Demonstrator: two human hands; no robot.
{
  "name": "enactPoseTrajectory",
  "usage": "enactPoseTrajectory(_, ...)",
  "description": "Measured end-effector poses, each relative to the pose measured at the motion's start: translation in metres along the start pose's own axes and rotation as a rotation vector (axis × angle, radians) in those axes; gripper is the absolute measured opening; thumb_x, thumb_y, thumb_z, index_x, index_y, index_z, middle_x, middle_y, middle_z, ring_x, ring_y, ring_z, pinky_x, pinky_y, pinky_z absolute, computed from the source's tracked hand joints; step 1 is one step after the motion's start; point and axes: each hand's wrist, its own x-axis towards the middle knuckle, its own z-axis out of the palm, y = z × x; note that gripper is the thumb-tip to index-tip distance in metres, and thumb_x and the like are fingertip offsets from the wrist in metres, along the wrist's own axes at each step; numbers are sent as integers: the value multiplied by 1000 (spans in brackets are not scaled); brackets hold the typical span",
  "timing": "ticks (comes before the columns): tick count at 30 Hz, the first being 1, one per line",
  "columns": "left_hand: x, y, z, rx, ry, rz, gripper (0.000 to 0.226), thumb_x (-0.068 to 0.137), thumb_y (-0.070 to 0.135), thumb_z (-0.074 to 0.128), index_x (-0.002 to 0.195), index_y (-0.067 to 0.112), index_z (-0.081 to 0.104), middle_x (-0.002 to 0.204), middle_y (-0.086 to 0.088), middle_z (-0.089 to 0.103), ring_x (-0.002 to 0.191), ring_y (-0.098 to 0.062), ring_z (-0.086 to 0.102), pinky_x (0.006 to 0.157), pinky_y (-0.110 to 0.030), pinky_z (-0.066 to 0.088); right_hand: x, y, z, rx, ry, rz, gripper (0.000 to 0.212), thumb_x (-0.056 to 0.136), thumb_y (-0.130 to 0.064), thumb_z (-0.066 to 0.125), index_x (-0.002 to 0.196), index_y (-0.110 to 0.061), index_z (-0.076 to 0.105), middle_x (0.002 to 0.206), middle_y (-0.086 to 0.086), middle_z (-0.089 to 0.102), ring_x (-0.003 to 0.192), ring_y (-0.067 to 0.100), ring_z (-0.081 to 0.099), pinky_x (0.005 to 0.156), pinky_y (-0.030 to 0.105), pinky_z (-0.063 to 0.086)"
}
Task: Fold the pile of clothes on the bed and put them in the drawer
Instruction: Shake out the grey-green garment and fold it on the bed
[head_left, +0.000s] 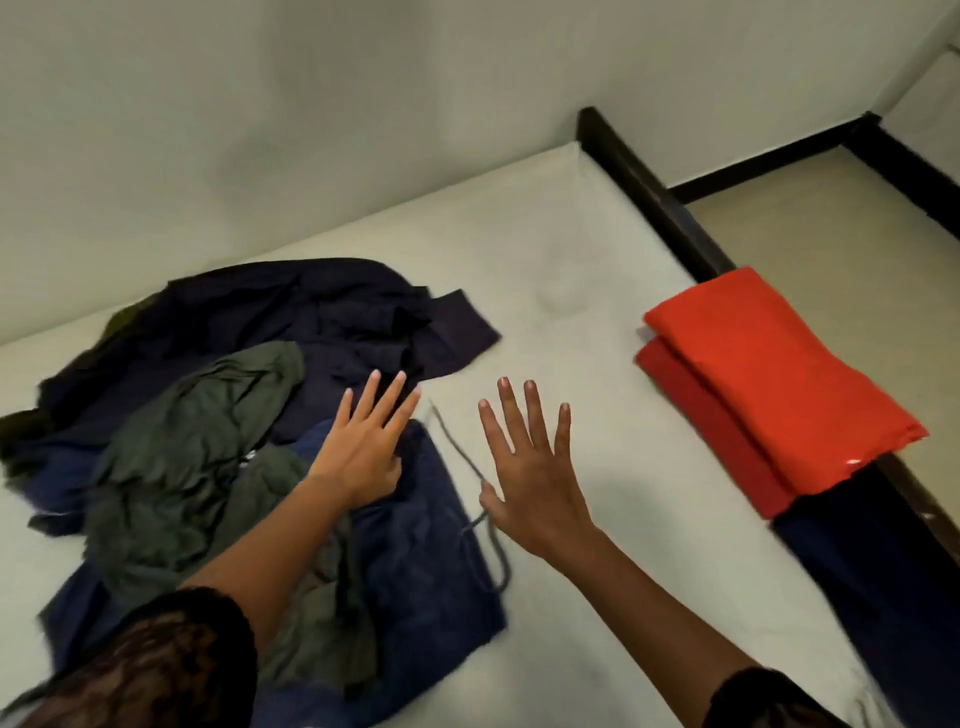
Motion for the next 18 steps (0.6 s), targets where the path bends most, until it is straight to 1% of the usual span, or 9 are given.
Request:
enactPoseTrajectory(4, -49, -49, 34, -53, -96, -176, 105, 81, 66, 50, 134, 23, -30, 150, -1, -31, 139, -32, -26, 109, -62, -1, 3, -58, 31, 4, -55, -53, 94, 69, -54, 64, 145, -10, 29, 154, 17, 22, 141, 38, 15, 107, 62, 23)
enactPoseTrajectory(7, -72, -70, 60, -134, -160, -225, 112, 71, 76, 52, 133, 33, -31, 141, 6, -38, 139, -36, -26, 105, -68, 3, 3, -100, 60, 21, -138, -84, 99, 68, -67, 54, 145, -11, 29, 154, 16, 21, 141, 36, 13, 109, 61, 17)
enactPoseTrajectory(10, -89, -83, 89, -195, -222, -280, 110, 74, 74, 52, 135, 37, -31, 141, 8, -40, 137, -36, -29, 105, -68, 7, 2, -137, 80, 29, -231, -103, 109, 66, -81, 41, 149, -13, 19, 155, 16, 15, 143, 36, 7, 106, 60, 10)
enactPoseTrajectory(13, -100, -82, 110, -230, -166, -306, 91, 91, 52, 48, 143, 30, -23, 152, -1, -31, 140, -37, -21, 111, -60, 12, -4, -164, 93, -38, -359, -151, 108, 75, -80, 41, 145, -21, -18, 150, 11, -29, 136, 33, -30, 107, 60, -15)
enactPoseTrajectory(14, -103, -81, 113, -219, -140, -291, 85, 96, 40, 46, 143, 27, -22, 153, -4, -27, 141, -38, -19, 113, -57, 15, -7, -171, 94, -49, -399, -143, 104, 78, -76, 42, 144, -24, -19, 146, 10, -35, 133, 32, -35, 105, 61, -19)
enactPoseTrajectory(15, -105, -81, 115, -217, -113, -271, 79, 98, 28, 43, 144, 23, -21, 154, -7, -24, 141, -38, -17, 113, -51, 20, -11, -177, 96, -49, -396, -132, 97, 81, -72, 44, 147, -27, -11, 146, 11, -34, 133, 33, -34, 105, 61, -19)
enactPoseTrajectory(16, -107, -83, 116, -240, -85, -254, 75, 98, 17, 41, 147, 22, -16, 155, -7, -21, 142, -36, -15, 111, -45, 27, -14, -181, 97, -34, -367, -129, 88, 82, -67, 49, 149, -31, 6, 150, 13, -24, 137, 35, -25, 106, 61, -14)
enactPoseTrajectory(17, -111, -86, 115, -285, -47, -253, 71, 97, 7, 39, 150, 20, -7, 157, -6, -15, 143, -34, -11, 106, -40, 35, -17, -187, 97, -22, -332, -120, 76, 80, -61, 58, 145, -34, 30, 155, 15, -4, 142, 37, -8, 107, 62, -5)
enactPoseTrajectory(18, -113, -89, 112, -351, -4, -268, 65, 95, 2, 37, 151, 17, 7, 158, -6, -4, 145, -31, -4, 101, -37, 39, -19, -192, 95, -3, -290, -120, 59, 78, -53, 66, 132, -34, 52, 154, 16, 19, 141, 39, 14, 106, 62, 5)
